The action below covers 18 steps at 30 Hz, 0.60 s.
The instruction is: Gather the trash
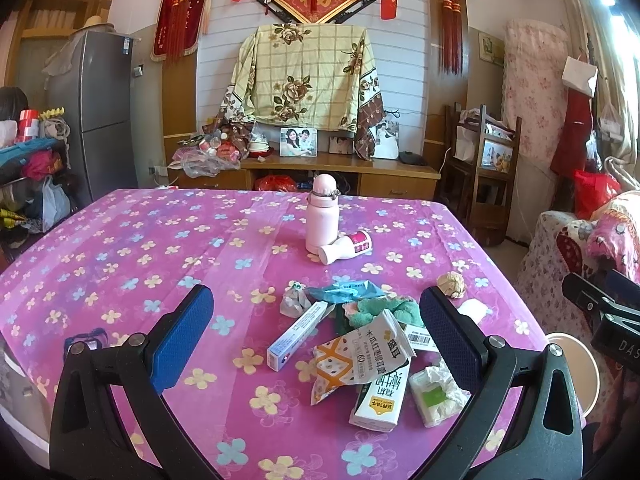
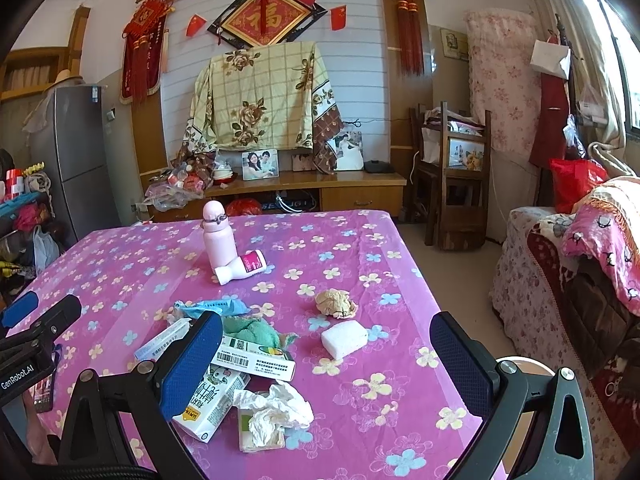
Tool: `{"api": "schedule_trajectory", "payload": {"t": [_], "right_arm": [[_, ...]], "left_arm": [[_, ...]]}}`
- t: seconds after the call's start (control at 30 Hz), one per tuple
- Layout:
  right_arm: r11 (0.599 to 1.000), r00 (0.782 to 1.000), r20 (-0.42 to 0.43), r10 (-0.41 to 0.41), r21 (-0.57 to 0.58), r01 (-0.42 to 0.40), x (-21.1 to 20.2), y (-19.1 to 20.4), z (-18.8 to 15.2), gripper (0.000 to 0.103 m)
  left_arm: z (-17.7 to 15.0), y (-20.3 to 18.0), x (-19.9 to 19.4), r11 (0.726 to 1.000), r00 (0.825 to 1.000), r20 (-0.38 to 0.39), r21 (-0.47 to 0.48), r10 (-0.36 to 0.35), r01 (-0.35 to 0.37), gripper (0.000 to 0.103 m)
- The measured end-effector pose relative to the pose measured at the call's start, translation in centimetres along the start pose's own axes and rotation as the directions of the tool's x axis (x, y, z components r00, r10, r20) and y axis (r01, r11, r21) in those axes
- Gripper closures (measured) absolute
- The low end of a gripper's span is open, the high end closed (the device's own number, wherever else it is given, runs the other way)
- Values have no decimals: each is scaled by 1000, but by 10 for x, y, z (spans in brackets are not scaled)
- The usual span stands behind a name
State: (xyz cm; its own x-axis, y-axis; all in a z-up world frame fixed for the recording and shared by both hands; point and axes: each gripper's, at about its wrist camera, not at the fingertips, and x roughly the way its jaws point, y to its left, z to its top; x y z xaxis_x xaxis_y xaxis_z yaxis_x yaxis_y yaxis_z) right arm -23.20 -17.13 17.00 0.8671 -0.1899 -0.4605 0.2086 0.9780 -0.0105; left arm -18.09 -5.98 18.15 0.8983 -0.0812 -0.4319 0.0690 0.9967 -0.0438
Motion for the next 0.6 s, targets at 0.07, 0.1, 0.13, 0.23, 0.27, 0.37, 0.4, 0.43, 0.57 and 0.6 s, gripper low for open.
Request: {"api": "schedule_trajectory", "payload": {"t": [0.07, 0.1, 0.13, 0.23, 0.27, 0.37, 0.4, 0.43, 0.57, 0.6], "right_arm": [[1000, 1000, 2, 0, 1, 0, 0, 0, 0, 0], [1000, 1000, 1, 0, 1, 0, 0, 0, 0, 0], [1000, 1000, -1, 2, 2, -2, 1, -1, 0, 0], [1000, 1000, -12, 1, -1, -1, 2, 1, -1, 0], [1000, 1000, -15, 0, -3, 0, 2, 1, -1, 0], [1000, 1000, -20, -1, -6, 1, 3, 2, -3, 0], [1000, 1000, -19, -1, -5, 1, 3, 2, -2, 0], [1000, 1000, -20, -1, -4, 1, 3, 2, -3, 0], [1000, 1000, -28, 0, -1, 0, 6, 0, -6, 0], [1000, 1000, -31, 0, -1, 0, 7, -1, -6, 0]], "left_arm": [[-2, 0, 0, 1000, 1000, -1, 8, 2, -2, 0], [-3, 1, 1, 1000, 1000, -2, 9, 1, -1, 0], [-3, 1, 1, 1000, 1000, -3, 8, 0, 0, 0], [-5, 3, 2, 1000, 1000, -7, 7, -4, 4, 1], [-6, 3, 2, 1000, 1000, -10, 6, -6, 6, 1], [-6, 6, 5, 1000, 1000, -21, 1, -17, 17, 0], [-5, 6, 6, 1000, 1000, -24, -1, -20, 20, 0], [-6, 6, 7, 1000, 999, -28, -3, -23, 23, 0], [-7, 6, 11, 1000, 999, -44, -1, -19, 19, 0], [-8, 6, 12, 1000, 999, -51, 0, -18, 18, 0]]}}
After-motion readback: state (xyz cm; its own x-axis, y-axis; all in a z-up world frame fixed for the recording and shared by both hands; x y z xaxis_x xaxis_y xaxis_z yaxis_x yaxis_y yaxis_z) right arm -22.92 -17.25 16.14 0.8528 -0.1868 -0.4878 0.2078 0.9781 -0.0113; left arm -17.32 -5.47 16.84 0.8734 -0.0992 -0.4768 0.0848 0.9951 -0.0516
